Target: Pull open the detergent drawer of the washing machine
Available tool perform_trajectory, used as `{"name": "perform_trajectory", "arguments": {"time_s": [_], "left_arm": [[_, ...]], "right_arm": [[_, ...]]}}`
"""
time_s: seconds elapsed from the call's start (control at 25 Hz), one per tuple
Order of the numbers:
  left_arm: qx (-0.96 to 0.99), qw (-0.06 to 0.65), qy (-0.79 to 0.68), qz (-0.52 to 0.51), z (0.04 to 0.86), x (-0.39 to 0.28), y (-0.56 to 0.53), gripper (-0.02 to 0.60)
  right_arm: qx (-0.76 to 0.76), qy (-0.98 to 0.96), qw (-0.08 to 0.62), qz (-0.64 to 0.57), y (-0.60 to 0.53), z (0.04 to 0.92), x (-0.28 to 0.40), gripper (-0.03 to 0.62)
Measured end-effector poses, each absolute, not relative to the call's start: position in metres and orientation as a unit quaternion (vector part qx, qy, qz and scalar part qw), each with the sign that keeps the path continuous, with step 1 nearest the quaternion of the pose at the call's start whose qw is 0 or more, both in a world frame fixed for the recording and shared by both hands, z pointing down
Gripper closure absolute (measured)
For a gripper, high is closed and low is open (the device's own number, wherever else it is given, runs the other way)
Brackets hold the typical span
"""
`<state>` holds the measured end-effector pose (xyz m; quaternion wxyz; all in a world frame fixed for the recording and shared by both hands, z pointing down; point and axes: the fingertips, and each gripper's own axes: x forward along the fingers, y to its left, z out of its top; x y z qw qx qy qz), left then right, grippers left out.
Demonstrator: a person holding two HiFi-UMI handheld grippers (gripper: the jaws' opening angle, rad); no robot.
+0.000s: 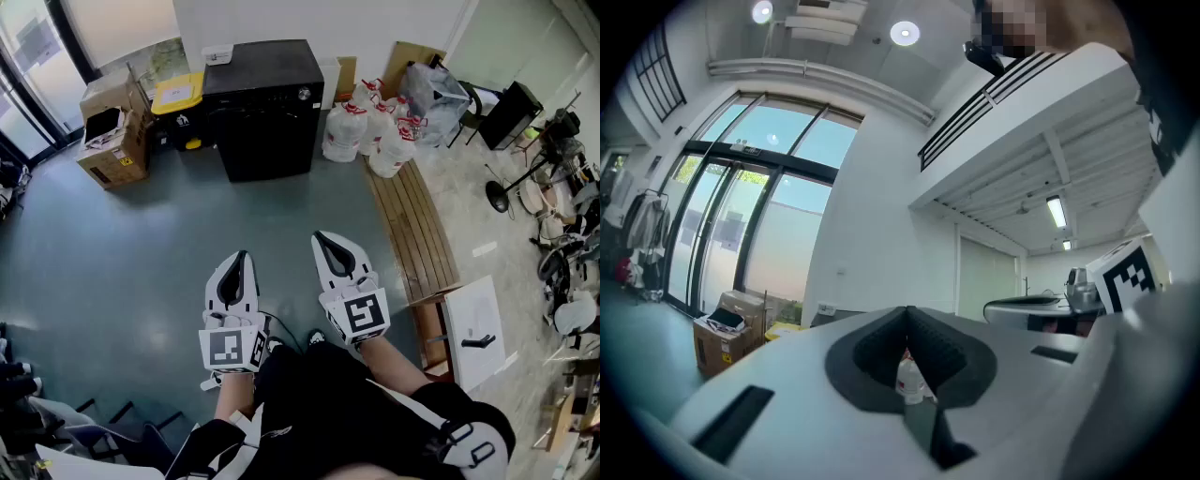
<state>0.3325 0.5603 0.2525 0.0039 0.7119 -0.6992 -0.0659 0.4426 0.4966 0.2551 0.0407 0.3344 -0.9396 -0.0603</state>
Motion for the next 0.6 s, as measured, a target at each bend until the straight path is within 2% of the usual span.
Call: {"name": "perform_trajectory", "arguments": {"time_s": [0.52, 0.56, 0.6], "left_arm": [[0.708, 0.012, -0.706, -0.035, 0.276, 0.314, 0.571, 0.552], [0.707, 0.015, -0.706, -0.030, 0.282, 0.310, 0.571, 0.520], [0.707, 0.021, -0.706, -0.030, 0.286, 0.305, 0.572, 0.439]], "right_arm": [[0.311, -0.949, 0.034, -0.047, 0.506, 0.267, 0.422, 0.585], [0.308, -0.950, 0.038, -0.044, 0.507, 0.271, 0.419, 0.570], [0.305, -0.951, 0.043, -0.040, 0.507, 0.276, 0.415, 0.514]]}}
